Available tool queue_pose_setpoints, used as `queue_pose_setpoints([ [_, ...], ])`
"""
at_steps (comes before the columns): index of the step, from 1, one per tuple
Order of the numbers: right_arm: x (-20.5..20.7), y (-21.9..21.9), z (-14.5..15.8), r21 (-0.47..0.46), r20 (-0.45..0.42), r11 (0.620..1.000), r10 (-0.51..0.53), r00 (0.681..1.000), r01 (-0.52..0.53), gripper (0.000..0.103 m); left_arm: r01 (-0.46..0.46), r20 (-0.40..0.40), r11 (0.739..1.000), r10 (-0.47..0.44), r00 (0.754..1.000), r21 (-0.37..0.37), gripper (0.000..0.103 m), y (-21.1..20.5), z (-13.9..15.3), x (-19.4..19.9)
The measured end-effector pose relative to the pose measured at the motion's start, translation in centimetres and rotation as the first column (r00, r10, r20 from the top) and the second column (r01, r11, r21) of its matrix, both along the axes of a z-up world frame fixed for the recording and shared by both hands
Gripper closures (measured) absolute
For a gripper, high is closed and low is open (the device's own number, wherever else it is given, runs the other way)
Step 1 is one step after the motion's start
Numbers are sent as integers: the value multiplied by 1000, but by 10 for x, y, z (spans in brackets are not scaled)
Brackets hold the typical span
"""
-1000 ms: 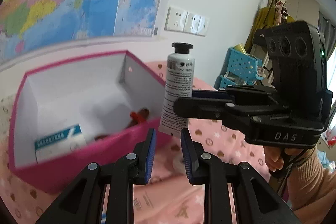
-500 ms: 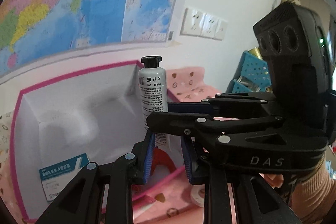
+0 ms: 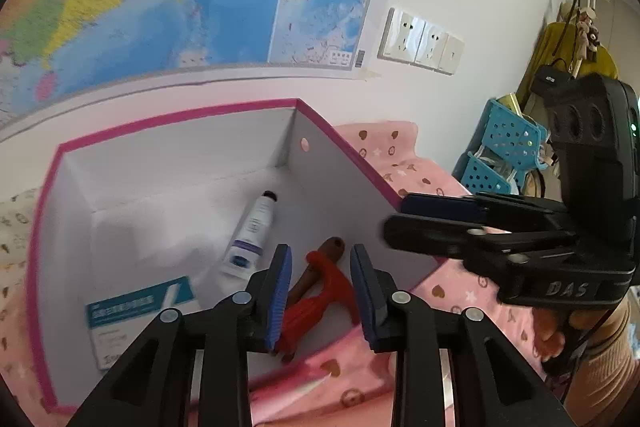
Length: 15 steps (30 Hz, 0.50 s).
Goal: Organize rigid objects
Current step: 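Carry the white tube into the magenta box and release it, then move the open right gripper toward the white tape roll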
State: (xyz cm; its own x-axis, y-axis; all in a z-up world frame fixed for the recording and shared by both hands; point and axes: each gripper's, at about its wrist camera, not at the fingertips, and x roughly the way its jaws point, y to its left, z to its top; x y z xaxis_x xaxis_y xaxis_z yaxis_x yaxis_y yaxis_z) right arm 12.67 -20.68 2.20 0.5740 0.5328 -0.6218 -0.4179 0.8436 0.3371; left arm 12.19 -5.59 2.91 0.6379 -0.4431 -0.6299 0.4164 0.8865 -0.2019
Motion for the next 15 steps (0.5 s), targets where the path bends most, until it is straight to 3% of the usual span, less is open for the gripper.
queue_pose_setpoints([
  [7,-49,-20,-1,45,34,999,16,999,-17,61,23,49,999,-21,999,-39,63,9,7,-39],
  [11,-68,-30,-18,55,-8,998,8,1000,-7,61,40,49,998,-38,998,-46,63,9,1,-61],
  [15,-76,-36,-43,70,-84,998,-4,996,10,61,60,-4,997,-61,998,-50,63,2,-17,-72],
])
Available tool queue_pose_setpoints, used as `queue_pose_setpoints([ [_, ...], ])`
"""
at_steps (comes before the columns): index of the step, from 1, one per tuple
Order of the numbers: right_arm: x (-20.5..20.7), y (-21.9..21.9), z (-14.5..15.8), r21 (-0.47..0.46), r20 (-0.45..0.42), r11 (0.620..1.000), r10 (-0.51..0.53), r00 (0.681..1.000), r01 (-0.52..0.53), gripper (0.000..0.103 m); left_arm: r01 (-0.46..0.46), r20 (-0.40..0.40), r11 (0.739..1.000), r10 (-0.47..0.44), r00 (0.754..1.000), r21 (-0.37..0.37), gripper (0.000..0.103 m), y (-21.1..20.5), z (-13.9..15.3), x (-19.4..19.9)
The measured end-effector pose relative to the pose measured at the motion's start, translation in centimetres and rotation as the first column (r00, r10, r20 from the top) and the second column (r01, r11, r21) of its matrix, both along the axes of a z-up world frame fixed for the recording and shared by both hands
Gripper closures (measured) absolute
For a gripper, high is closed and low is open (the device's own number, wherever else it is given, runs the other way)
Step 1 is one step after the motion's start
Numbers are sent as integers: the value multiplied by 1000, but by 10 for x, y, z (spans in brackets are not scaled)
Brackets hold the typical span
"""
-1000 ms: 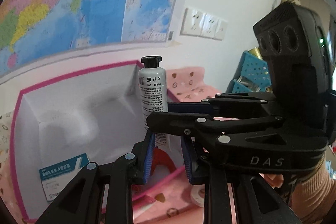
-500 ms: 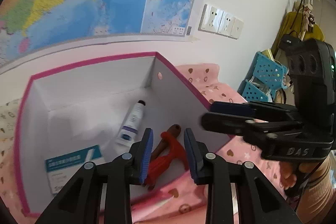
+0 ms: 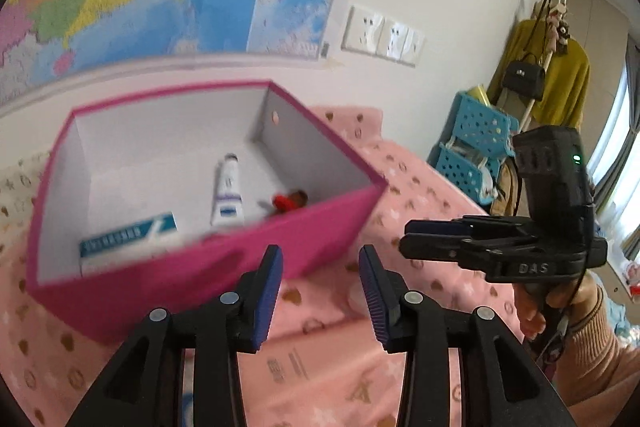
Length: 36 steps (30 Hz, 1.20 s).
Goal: Organize rigid objects
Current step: 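Move the open right gripper toward the white tape roll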
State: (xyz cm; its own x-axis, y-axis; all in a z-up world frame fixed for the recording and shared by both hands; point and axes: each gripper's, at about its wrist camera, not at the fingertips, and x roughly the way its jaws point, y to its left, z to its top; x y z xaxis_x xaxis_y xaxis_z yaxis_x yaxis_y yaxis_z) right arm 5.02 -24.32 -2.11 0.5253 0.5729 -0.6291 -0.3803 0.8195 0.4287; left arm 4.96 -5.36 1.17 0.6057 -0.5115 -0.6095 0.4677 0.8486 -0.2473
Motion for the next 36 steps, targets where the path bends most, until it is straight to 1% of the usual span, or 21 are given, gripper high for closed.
queue_pose_setpoints([
  [4,-4,-5,-30,-5,-97,1000,-23,995,23,61,26,-74,1000,-25,997,5,63,-9,-23,-6],
  [7,-6,-10,-44,-1,-144,999,-50,988,51,61,48,-117,999,-48,992,3,63,-18,-36,-7],
  [12,-6,-20,-53,26,-198,996,-74,977,80,61,86,-156,996,-86,984,-2,63,-32,-46,-7],
  [15,-3,-22,-58,68,-231,994,-62,971,80,61,97,-175,995,-96,980,-5,63,-37,-49,-5],
  [17,-1,-22,-62,80,-252,993,-61,966,84,61,106,-189,994,-105,976,-7,63,-41,-52,-3],
  [22,2,-24,-68,128,-273,988,-43,961,81,61,126,-222,992,-127,967,-19,63,-50,-57,4],
  [26,1,-25,-69,143,-273,987,-35,961,76,61,134,-244,990,-138,960,-33,63,-55,-60,9],
  [31,0,-27,-70,161,-270,984,-36,962,82,69,137,-262,990,-141,955,-33,65,-60,-62,12],
  [36,-1,-28,-72,175,-285,981,-28,958,80,69,140,-261,990,-142,955,-25,65,-63,-61,13],
])
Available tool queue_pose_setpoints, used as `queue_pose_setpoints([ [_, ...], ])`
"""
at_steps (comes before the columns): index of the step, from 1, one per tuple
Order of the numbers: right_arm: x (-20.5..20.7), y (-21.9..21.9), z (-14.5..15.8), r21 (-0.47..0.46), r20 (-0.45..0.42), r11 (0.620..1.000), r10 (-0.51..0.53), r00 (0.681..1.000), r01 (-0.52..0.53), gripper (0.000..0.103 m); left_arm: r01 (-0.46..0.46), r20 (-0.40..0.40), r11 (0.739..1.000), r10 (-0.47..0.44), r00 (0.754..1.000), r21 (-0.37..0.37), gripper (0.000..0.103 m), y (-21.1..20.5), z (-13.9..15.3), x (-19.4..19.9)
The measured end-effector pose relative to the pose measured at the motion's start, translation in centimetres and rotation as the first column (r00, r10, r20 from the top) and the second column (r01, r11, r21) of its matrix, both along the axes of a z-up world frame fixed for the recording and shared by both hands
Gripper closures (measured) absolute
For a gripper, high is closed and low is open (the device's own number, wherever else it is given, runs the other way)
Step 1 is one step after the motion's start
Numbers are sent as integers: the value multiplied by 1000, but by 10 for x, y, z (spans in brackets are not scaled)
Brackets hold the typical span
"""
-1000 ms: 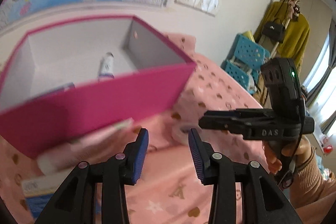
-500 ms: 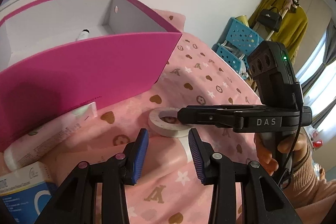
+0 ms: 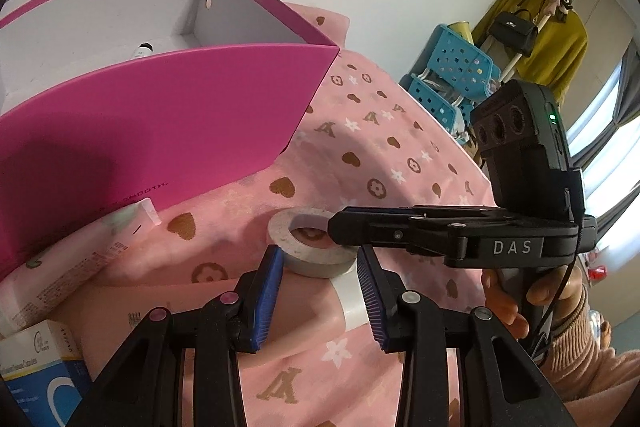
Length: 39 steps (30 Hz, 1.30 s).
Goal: Organize rigid objects
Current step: 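Move the open right gripper toward the white tape roll, then grasp the white tape roll by its rim with the right gripper, then carry the tape roll into the magenta box and open the right gripper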
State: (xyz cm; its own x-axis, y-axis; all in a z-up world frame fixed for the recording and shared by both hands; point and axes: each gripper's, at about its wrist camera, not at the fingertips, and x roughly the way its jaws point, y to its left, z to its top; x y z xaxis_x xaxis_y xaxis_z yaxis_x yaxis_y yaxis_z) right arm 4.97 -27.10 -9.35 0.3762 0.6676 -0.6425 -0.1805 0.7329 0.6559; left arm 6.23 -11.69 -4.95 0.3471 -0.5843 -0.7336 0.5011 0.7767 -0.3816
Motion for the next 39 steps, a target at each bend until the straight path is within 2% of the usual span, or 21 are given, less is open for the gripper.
queue_pose_setpoints([
  [3,2,-2,-3,14,-21,1000,-3,1000,3,68,1,1,1000,-1,1000,3,65,-1,1,1],
  [9,0,-1,-2,7,-9,1000,-7,1000,7,68,0,8,1000,0,1000,8,65,0,2,0],
  [20,-15,8,20,-37,83,999,-17,996,21,68,-19,62,1000,19,998,0,65,7,17,-8],
  [29,-26,21,55,-87,186,996,-2,983,18,68,-36,161,999,38,986,-15,65,14,49,-22],
  [39,-18,33,105,-123,321,992,40,946,0,68,-71,278,997,78,957,-34,65,23,91,-20],
])
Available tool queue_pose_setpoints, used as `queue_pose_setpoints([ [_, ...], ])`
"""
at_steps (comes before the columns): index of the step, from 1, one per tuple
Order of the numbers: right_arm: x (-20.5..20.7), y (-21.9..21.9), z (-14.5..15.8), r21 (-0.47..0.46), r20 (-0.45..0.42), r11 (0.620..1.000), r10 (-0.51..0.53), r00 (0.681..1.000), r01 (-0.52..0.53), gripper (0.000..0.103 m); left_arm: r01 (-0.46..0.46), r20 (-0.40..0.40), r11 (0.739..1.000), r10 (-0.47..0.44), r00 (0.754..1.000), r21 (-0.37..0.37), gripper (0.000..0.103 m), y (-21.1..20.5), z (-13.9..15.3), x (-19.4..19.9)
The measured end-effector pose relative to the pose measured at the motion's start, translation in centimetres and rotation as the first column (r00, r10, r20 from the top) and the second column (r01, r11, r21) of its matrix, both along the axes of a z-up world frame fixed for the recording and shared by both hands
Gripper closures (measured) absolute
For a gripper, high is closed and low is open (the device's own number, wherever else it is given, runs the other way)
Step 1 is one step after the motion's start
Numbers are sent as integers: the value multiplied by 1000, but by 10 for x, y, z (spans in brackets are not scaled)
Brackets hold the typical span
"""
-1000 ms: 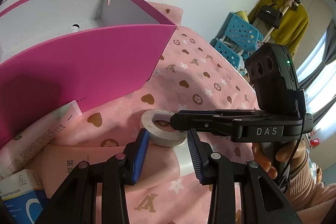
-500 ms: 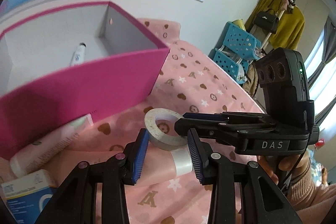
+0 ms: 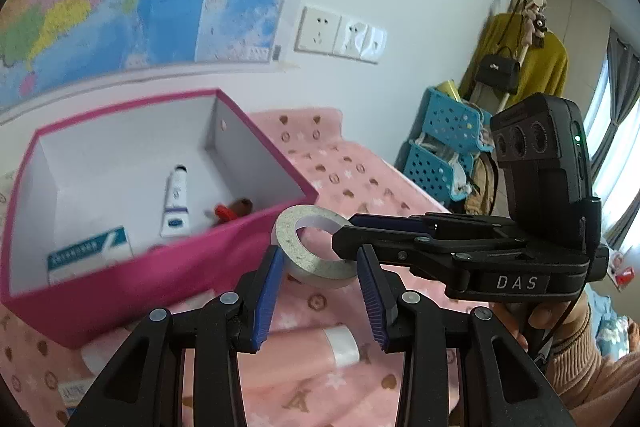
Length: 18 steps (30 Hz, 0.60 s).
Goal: Organize rigid objects
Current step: 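Carry the tape roll into the magenta box and open the right gripper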
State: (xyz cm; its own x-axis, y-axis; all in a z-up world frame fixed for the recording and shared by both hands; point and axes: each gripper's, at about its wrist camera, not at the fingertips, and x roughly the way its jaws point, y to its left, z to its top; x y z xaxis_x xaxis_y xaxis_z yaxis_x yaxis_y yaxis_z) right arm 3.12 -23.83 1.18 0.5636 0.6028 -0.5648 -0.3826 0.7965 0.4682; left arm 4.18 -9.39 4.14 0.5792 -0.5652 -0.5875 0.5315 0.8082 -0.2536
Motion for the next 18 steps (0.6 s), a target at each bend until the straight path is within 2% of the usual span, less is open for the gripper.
queue_pose_setpoints([
  [5,13,9,17,-32,60,999,7,998,-6,69,-32,42,999,32,999,16,65,2,14,14],
  [10,32,13,25,-41,82,999,12,997,-9,69,-51,47,999,51,998,11,65,7,21,30],
  [18,57,18,24,-65,78,998,11,997,-6,70,-70,11,998,70,997,1,65,12,18,55],
])
